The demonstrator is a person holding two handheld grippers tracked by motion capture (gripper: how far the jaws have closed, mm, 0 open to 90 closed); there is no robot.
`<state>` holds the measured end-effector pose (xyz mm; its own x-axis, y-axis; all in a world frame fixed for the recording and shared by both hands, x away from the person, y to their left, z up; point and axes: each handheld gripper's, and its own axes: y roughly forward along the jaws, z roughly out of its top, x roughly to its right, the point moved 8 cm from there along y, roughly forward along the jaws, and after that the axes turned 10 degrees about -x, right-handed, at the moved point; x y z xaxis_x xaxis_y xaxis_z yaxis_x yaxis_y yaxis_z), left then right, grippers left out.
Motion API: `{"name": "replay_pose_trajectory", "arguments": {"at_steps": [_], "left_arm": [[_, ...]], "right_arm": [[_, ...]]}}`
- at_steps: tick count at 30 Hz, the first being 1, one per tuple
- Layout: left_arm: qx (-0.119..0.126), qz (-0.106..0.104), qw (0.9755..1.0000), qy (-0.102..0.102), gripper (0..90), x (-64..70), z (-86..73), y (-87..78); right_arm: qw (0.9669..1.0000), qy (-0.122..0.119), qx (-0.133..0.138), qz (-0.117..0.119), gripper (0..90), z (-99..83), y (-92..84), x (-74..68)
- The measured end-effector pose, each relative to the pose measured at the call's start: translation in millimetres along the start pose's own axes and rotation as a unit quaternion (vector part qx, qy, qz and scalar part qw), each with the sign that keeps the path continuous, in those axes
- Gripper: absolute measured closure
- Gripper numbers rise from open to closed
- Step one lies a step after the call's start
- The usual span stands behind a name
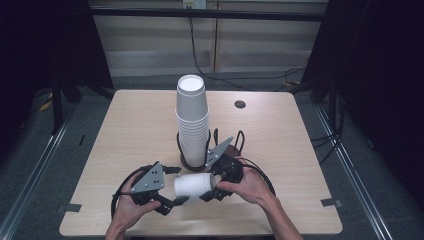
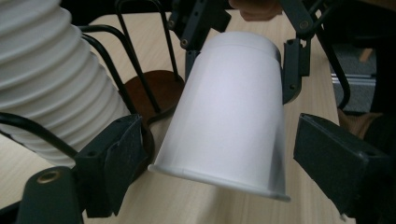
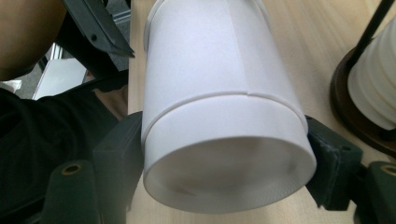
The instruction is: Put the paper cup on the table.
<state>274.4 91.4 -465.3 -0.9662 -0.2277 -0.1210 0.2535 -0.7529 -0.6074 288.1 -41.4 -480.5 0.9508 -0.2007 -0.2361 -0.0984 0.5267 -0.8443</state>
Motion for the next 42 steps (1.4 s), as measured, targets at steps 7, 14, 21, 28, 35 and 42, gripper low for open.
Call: {"name": "replay_pose_trajectory", "arguments": {"at_steps": [7, 14, 21, 28, 35, 42], "left_arm": [[0.033, 0.006, 0.9990, -0.028, 15.7, -5.4, -2.1, -6.0], [0.055, 0.007, 0.9973, -0.047, 15.6, -7.9, -3.2, -10.0], [0.078, 0.008, 0.9945, -0.070, 15.5, -11.7, -7.9, -14.7], [0.076, 0.016, 0.9938, -0.079, 15.6, -13.3, -12.7, -12.9], [0.084, 0.011, 0.9932, -0.079, 15.5, -12.0, -14.5, -13.4], [0.089, 0.010, 0.9925, -0.084, 15.6, -9.7, -15.1, -9.4]], "right_arm": [[0.9996, 0.009, 0.028, 0.001, 23.8, -0.7, -3.0, 2.6], [0.9981, 0.019, 0.059, -0.004, 23.8, 0.0, -5.6, 5.3], [0.9961, 0.029, 0.083, -0.010, 23.7, -2.2, -8.1, 8.1], [0.9934, 0.033, 0.110, -0.006, 23.7, -1.1, -10.9, 9.8], [0.9887, 0.035, 0.145, -0.007, 23.8, -3.8, -10.1, 10.8], [0.9833, 0.039, 0.177, -0.011, 23.7, -6.5, -7.7, 9.8]]}}
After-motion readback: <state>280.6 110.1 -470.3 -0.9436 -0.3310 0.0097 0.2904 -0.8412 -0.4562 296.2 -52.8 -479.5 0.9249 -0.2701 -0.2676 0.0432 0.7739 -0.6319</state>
